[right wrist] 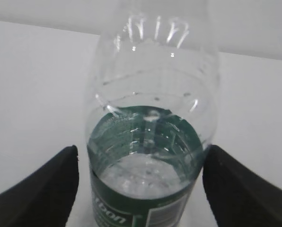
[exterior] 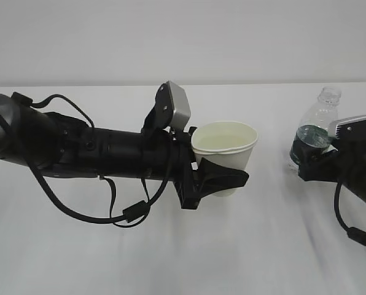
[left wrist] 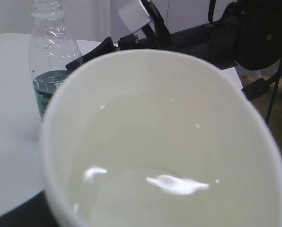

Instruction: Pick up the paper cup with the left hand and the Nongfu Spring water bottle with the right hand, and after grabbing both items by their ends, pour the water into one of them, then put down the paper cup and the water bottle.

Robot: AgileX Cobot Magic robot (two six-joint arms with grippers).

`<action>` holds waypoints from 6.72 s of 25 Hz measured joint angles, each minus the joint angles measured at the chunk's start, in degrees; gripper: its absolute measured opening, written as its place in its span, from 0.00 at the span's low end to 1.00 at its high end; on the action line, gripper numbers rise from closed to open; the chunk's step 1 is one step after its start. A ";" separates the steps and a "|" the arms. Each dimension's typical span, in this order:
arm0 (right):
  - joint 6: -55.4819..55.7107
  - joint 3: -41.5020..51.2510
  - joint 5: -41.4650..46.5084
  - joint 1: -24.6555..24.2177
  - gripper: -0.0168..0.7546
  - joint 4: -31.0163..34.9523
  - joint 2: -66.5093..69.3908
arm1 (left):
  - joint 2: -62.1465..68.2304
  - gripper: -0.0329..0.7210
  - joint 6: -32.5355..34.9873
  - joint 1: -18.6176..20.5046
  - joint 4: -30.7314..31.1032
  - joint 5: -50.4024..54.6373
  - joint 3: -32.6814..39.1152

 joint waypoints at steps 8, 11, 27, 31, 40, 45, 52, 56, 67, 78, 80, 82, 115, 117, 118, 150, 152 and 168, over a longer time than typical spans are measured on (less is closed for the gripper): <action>0.09 5.38 -1.75 0.00 0.81 0.13 -2.60 | 0.00 0.59 0.10 0.00 -1.29 0.00 0.00; 0.09 7.89 -1.99 0.00 0.81 0.22 -4.47 | 0.00 0.59 0.19 0.00 -2.27 0.26 0.00; 2.47 15.94 -2.11 0.00 0.79 0.35 -14.27 | 0.00 0.59 3.80 1.60 -9.74 2.10 0.00; 2.47 16.13 -2.11 0.00 0.79 0.35 -14.94 | 0.00 0.59 4.04 4.14 -10.54 2.15 0.00; 0.93 16.22 -2.21 0.00 0.79 0.35 -15.02 | 0.00 0.59 4.13 11.30 -10.87 2.23 0.00; 0.24 16.22 -2.21 0.00 0.79 0.35 -15.02 | 0.00 0.59 4.13 15.08 -12.17 2.23 0.00; -0.84 16.22 0.43 0.00 0.79 0.25 -18.28 | 0.00 0.59 4.13 19.17 -12.44 2.28 0.00; -1.16 16.26 2.43 0.00 0.79 0.47 -21.78 | 0.00 0.59 4.13 20.97 -12.90 2.28 0.00; -2.06 16.26 5.66 0.00 0.79 0.92 -23.80 | 1.40 0.59 4.30 24.86 -15.49 4.27 0.00; -2.52 16.26 6.22 0.00 0.79 0.92 -23.80 | 4.41 0.59 8.65 27.38 -20.39 4.73 0.00; -2.64 16.26 6.22 0.00 0.79 0.92 -23.80 | 5.41 0.59 10.01 27.38 -22.17 4.73 0.00; -2.87 16.26 6.22 0.00 0.79 0.92 -23.80 | 6.42 0.59 11.49 27.38 -24.20 4.73 0.00; -3.41 16.26 7.35 0.00 0.79 0.33 -23.84 | 17.47 0.59 25.08 27.47 -38.58 -4.77 0.00; -3.41 16.26 7.39 0.00 0.79 0.33 -23.84 | 17.47 0.59 25.27 27.47 -38.57 -5.20 0.00; -3.41 16.26 7.39 0.00 0.79 0.33 -23.84 | 17.47 0.60 25.37 27.47 -38.57 -5.36 0.00; -3.51 16.26 7.49 0.00 0.79 -0.30 -23.84 | 13.78 0.81 25.90 27.47 -38.33 -6.91 6.79; -3.51 16.26 7.49 0.00 0.79 -0.30 -23.84 | 13.17 0.81 26.40 27.47 -38.41 -6.91 7.37; -3.51 16.26 6.43 0.00 0.79 -0.39 -23.84 | 6.82 0.81 27.87 27.47 -39.74 -6.37 16.08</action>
